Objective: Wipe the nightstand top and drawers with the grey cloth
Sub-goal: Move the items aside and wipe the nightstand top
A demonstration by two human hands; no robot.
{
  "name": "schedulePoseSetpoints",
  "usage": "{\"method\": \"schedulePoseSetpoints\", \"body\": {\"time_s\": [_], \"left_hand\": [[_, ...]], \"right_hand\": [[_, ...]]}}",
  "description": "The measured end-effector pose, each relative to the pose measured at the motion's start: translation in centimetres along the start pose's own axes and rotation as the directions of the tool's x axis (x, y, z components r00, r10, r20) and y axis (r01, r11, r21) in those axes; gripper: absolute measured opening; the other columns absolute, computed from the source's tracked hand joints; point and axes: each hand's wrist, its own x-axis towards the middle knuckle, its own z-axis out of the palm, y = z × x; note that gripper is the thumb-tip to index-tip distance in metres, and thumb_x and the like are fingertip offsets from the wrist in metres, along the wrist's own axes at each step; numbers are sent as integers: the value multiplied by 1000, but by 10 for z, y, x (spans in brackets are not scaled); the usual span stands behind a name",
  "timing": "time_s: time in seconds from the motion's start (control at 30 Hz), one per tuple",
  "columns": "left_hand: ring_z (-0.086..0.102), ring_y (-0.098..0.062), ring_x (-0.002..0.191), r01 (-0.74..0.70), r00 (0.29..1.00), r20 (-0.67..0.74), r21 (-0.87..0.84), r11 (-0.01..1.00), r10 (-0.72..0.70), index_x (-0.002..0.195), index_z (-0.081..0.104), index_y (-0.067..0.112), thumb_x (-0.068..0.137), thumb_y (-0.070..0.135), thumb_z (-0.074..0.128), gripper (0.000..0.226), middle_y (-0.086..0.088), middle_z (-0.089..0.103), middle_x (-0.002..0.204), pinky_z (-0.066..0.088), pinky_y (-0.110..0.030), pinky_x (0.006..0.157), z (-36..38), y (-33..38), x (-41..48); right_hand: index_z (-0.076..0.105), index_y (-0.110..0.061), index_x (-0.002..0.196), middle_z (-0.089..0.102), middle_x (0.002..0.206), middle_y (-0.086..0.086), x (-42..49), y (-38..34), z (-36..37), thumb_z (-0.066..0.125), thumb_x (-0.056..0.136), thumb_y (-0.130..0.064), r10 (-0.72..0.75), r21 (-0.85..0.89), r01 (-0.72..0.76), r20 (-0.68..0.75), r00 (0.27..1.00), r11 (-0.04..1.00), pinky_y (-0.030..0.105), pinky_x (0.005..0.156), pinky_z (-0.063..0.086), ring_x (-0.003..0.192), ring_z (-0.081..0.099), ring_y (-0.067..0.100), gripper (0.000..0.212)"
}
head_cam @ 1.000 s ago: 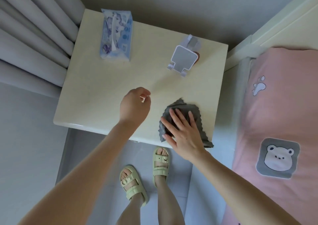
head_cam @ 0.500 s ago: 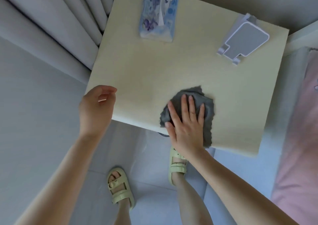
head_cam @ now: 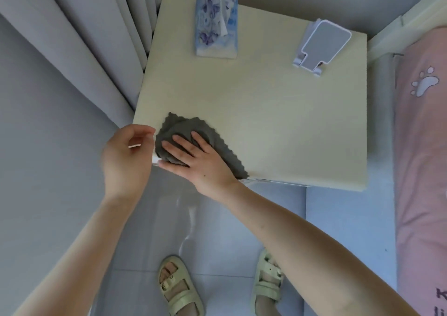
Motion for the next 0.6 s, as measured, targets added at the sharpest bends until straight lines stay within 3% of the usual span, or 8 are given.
{"method": "schedulePoseSetpoints", "body": {"time_s": [0.1,0.23,0.3,0.33,0.4,0.47,0.53,0.6], "left_hand": [[56,9,75,-39,999,19,7,999,39,95,65,17,89,13,50,16,9,63,89,36,5,63,19,12,-9],[57,6,75,-142,989,48,-3,990,142,92,65,15,89,6,50,17,7,60,88,36,4,63,53,33,-23],[56,0,77,-187,980,70,-22,982,188,92,65,14,88,4,50,18,5,60,90,37,4,64,70,41,-24],[56,-1,77,-211,974,79,-26,977,212,92,65,13,88,3,50,19,5,60,91,37,3,64,78,43,-21],[57,-2,77,-269,958,99,-25,963,270,91,65,13,87,2,50,19,4,60,92,38,1,64,94,47,-14],[59,-10,77,-307,944,129,4,952,304,88,65,15,86,4,51,18,2,62,94,43,-8,67,105,51,-3],[60,-18,80,-370,923,131,31,929,363,85,66,16,85,4,53,18,1,62,95,49,-24,74,114,57,8],[60,-20,82,-451,889,114,54,891,443,83,67,17,83,4,55,17,1,61,92,51,-33,78,120,63,20]], "right_hand": [[59,-20,126,52,140,3,-61,25,-5,35,92,-4,-16,-80,19,39,999,997,44,115,16,131,44,27,45],[44,-22,132,42,145,1,-169,71,-21,27,90,3,109,-117,-99,75,991,988,40,116,15,141,24,21,52],[42,-25,134,42,144,-1,-213,86,-38,26,83,12,241,-29,-240,23,970,970,31,117,19,144,18,11,65],[44,-29,134,46,143,-5,-222,91,-51,30,78,17,334,119,-329,-32,942,937,23,114,23,141,24,4,74],[45,-39,134,47,138,-26,-220,108,-89,36,80,24,593,519,-485,-53,804,704,10,105,32,130,38,-8,84],[37,-45,132,44,132,-39,-202,142,-122,42,90,15,768,762,-462,-70,637,453,9,104,31,127,40,-12,73],[20,-48,138,37,139,-32,-184,181,-140,48,93,0,773,684,-528,-85,629,504,20,109,28,132,35,-2,71],[6,-37,147,20,155,-12,-173,208,-131,51,95,-23,734,359,-679,-25,679,640,36,116,17,143,16,13,71]]}}
